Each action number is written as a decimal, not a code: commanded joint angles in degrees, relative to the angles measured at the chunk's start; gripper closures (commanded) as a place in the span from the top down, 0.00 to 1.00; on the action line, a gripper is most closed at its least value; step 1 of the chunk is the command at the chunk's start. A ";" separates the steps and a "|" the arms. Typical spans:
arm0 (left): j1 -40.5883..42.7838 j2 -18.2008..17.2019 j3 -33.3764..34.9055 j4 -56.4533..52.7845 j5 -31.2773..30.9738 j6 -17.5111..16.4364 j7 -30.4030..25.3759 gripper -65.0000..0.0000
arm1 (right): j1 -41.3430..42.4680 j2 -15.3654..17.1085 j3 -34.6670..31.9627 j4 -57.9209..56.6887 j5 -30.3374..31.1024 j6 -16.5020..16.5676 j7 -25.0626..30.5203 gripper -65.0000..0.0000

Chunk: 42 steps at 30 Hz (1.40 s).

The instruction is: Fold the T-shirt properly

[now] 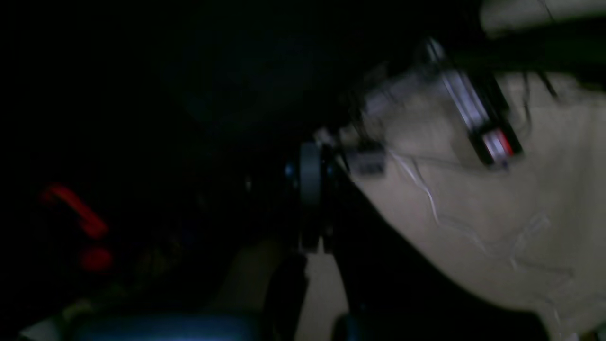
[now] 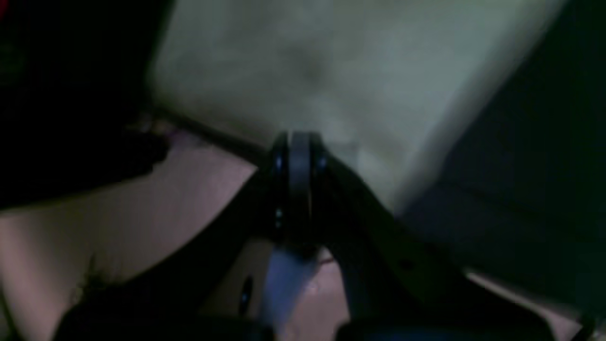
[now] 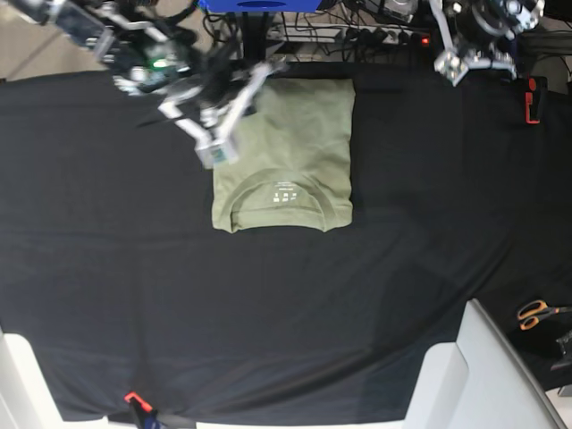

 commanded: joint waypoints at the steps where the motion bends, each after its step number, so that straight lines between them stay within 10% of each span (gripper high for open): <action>1: 1.70 -0.33 -0.29 0.85 -0.51 0.30 -0.85 0.00 | -1.65 1.38 0.53 2.40 0.71 -2.74 -3.01 0.00; 7: 8.20 1.78 -0.21 -0.64 -0.51 0.30 -3.67 0.00 | -13.87 2.43 7.83 3.72 0.27 -10.70 -12.94 0.00; 15: 7.06 3.28 0.50 -27.28 -0.51 0.39 -23.27 0.00 | -25.30 10.78 13.02 -5.07 0.09 -10.31 1.03 0.00; 24: -16.94 0.38 15.09 -75.98 -0.51 8.22 -46.57 0.00 | -11.85 -0.82 12.93 -57.20 0.09 21.17 16.77 0.00; 29: -38.30 1.17 31.88 -107.90 -0.51 10.59 -54.65 0.00 | 1.69 -13.04 12.93 -103.62 0.09 35.76 45.08 0.00; 33: -42.26 2.49 38.12 -106.58 -1.13 10.68 -52.46 0.00 | 2.57 -16.21 13.28 -110.00 0.62 38.13 65.65 0.00; 42: -41.91 2.31 38.12 -101.74 -1.13 10.68 -49.73 0.00 | 0.81 -16.21 13.37 -107.14 0.71 38.13 65.65 0.00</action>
